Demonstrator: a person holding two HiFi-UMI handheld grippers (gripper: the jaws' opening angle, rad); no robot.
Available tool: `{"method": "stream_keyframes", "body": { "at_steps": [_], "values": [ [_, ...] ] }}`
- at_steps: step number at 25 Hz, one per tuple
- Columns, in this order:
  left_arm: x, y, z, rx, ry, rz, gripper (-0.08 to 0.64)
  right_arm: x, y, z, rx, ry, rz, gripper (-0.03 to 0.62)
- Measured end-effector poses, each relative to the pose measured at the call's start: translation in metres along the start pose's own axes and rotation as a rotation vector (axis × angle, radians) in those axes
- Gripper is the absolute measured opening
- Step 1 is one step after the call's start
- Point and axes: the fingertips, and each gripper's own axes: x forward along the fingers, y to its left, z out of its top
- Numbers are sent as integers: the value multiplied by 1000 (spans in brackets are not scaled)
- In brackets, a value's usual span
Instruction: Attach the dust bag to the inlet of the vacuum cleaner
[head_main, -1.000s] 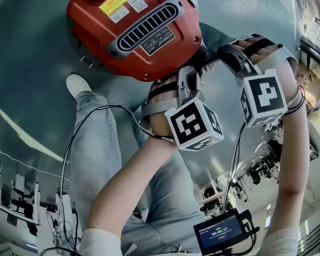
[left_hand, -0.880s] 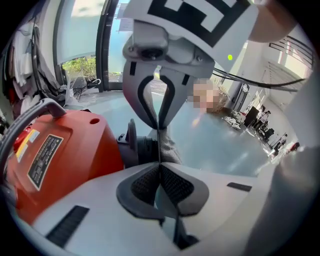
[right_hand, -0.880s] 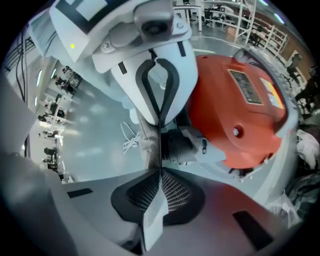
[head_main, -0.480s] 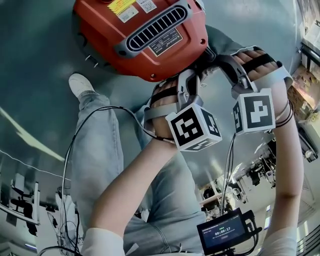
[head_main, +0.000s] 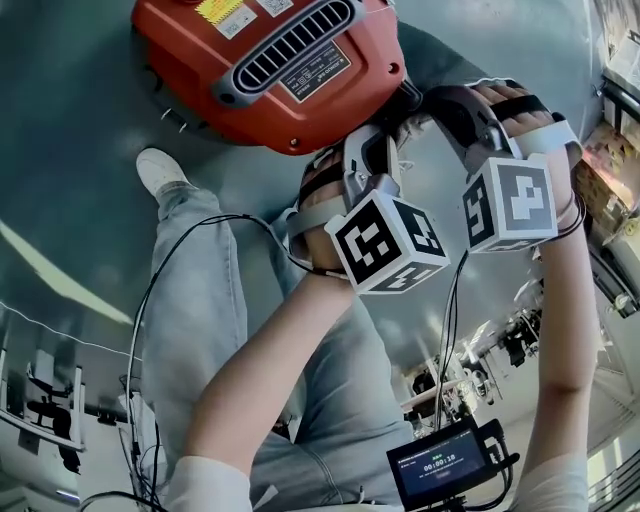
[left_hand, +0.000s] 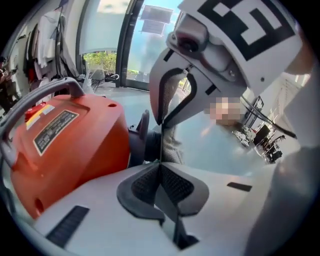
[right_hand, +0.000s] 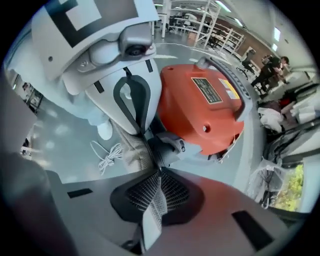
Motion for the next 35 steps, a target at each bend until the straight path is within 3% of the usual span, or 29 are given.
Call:
{"method": "stream_keyframes", "body": {
  "at_steps": [4,8,10,12,16,18,22,24,29,32,35],
  "values": [
    [-2,0,6,-14,-11,-6,11,8,3,-6,116,-31,0,9],
    [-6,-3,3,28,-47,-65,11,1,-2,-3,374,-151,-45,21],
    [-14,-6,-5,45,-17,-119,12,-15,-12,-10,514,-195,-127,70],
    [-27,-2,-13,58,3,-145,12,-37,-23,-23,682,-247,-234,69],
    [-63,17,-8,58,-74,-136,12,-73,-24,-33,962,-326,-398,69],
    [-81,24,1,61,-145,-182,11,-85,-15,-21,1111,-418,-449,67],
    [-116,30,20,113,-236,-251,11,-117,-1,12,1388,-716,-521,67],
    [-130,29,28,147,-238,-268,11,-134,9,25,1444,-789,-551,66],
    [-172,17,44,238,-215,-308,11,-166,29,44,1554,-845,-595,66],
    [-202,6,52,235,-222,-327,10,-195,36,56,1591,-961,-617,66],
    [-229,-3,63,237,-239,-318,11,-231,39,58,1587,-1010,-661,66]
  ]
}}
